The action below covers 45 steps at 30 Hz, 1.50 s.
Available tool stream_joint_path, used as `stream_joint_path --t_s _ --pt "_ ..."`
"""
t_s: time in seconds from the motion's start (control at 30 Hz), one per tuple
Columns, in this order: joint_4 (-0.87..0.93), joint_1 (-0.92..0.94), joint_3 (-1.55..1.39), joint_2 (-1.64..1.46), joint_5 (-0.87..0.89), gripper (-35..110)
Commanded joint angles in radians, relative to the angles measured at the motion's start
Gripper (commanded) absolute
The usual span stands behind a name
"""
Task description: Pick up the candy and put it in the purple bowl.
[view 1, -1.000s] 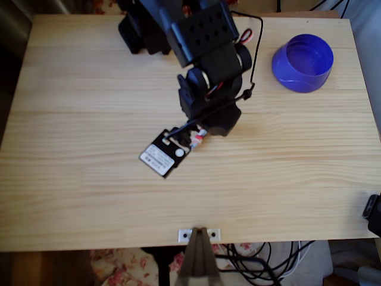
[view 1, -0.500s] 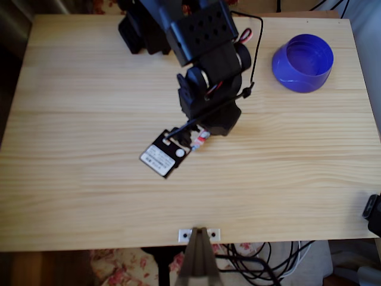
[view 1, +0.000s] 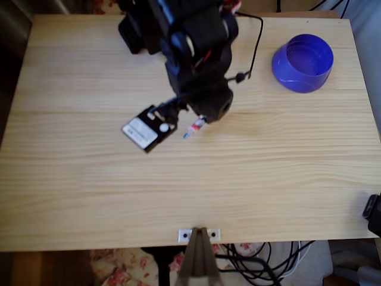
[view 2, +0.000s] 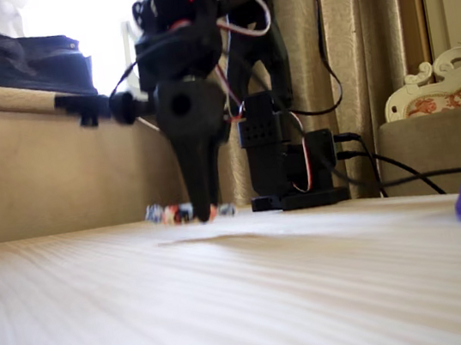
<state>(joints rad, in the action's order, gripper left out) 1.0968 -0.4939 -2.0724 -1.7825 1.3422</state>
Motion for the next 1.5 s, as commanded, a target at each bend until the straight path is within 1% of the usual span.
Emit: stream_joint_path --t_s 0.0,0.13,0.2,0.4,0.63,0.77,0.93,1.07,1.2,1.47 --pt "0.025 -0.037 -0.020 -0.242 0.011 0" --pt "0.043 -0.094 -0.063 -0.393 -0.015 0" --pt "0.057 -0.123 -0.077 -0.463 -0.058 0" --pt "0.087 -0.222 -0.104 -0.647 -0.259 0" --pt "0.035 -0.357 -0.118 -0.765 -0.492 -1" --pt "-0.049 -0.430 -0.183 -0.893 -0.572 -1" --pt "-0.140 -0.563 -0.249 -0.983 -0.730 -1" --pt "-0.196 -0.660 -0.287 -0.999 -0.834 -1" --pt "-0.311 -0.724 -0.345 -1.005 -0.943 -1" --pt "-0.529 -0.801 -0.410 -0.887 -1.060 -1"
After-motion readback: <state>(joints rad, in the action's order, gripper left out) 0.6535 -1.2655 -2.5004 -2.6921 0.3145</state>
